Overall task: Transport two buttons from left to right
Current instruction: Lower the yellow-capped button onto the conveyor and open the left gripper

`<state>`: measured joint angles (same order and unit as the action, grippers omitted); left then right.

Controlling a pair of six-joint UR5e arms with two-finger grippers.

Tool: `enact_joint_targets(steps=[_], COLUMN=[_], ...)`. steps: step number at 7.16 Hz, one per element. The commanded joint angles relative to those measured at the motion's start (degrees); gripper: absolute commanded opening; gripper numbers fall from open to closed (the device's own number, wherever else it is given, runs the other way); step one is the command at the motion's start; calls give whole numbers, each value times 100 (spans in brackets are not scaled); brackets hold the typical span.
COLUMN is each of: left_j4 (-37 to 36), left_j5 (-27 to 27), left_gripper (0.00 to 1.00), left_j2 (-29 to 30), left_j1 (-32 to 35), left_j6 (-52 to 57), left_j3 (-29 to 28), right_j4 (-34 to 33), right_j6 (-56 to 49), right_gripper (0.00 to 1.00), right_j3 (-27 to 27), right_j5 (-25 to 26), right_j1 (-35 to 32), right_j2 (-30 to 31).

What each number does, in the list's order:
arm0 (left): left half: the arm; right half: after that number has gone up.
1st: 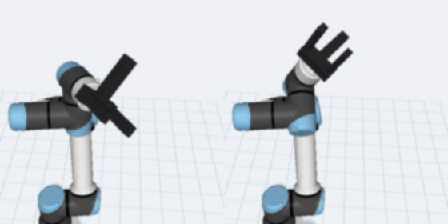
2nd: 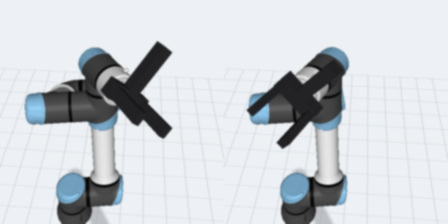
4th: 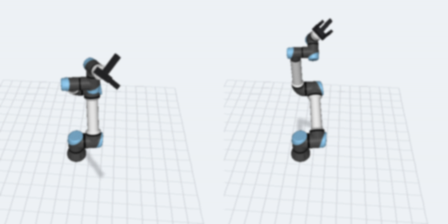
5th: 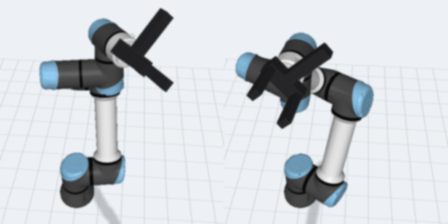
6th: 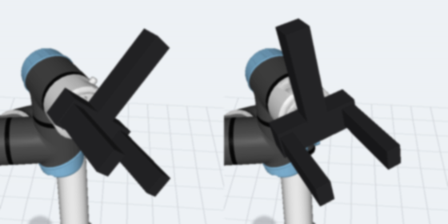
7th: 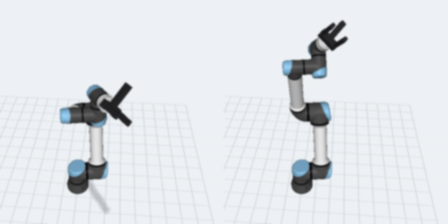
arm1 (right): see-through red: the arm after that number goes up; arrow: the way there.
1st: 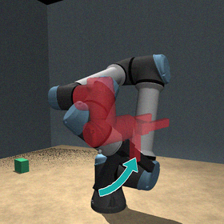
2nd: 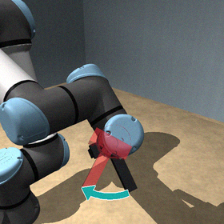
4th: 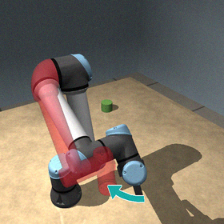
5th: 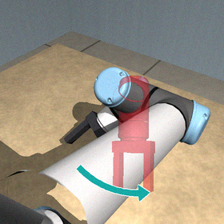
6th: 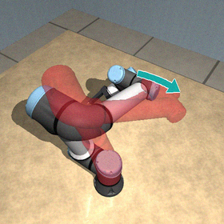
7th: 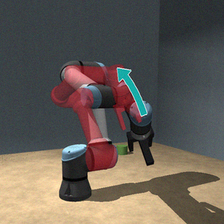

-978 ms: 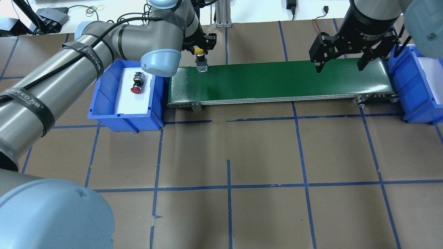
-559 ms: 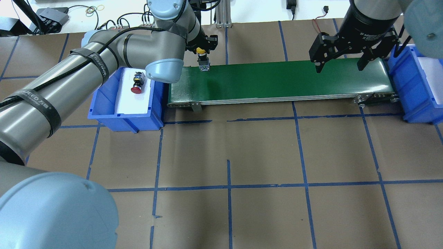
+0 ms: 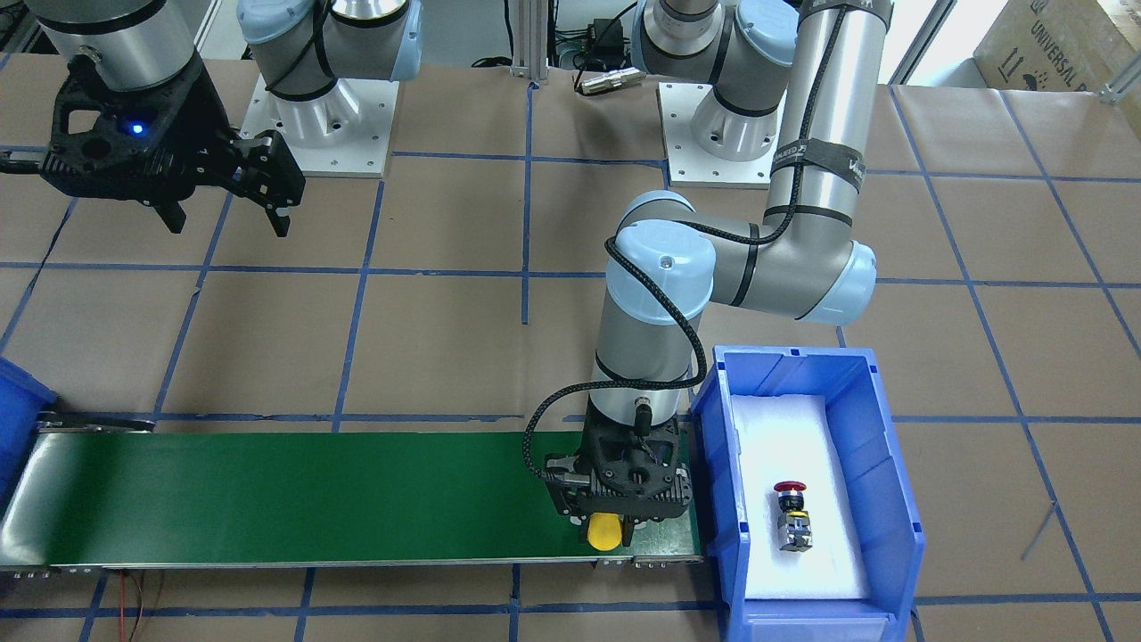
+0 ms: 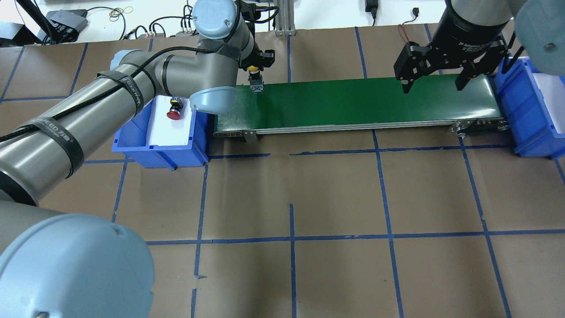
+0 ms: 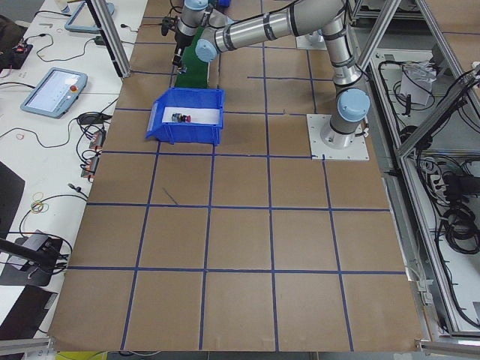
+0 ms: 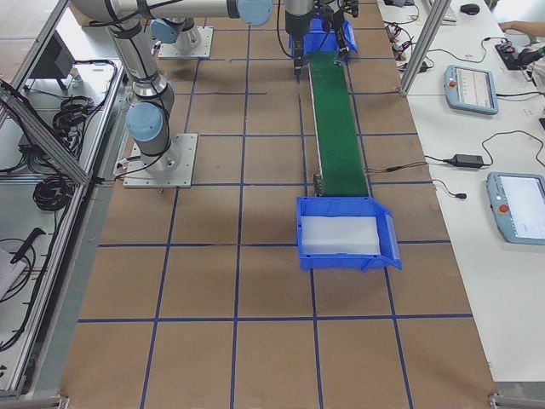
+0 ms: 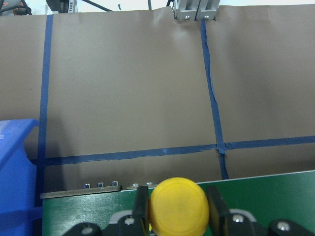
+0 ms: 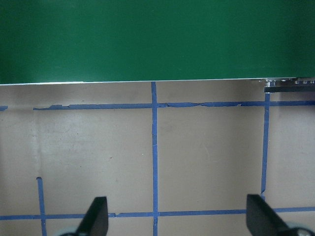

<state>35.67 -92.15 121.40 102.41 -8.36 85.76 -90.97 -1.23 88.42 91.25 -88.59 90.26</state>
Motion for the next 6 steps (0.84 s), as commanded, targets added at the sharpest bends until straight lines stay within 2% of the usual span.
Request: enact_joint_targets(steps=[1,6], left_j4=[-210,-210], left_j5=[-162,-338], left_gripper=[1,1], left_j2=[-20,-160], left_j1=[7,42], left_j6=[-16,-139], left_j3=[64,230], right_j4=[0,0], right_j6=[0,0], right_gripper=[100,100], right_j3=[9,9], right_j5=[-2,7], right_j1=[-1,-1], right_j2=[0,0])
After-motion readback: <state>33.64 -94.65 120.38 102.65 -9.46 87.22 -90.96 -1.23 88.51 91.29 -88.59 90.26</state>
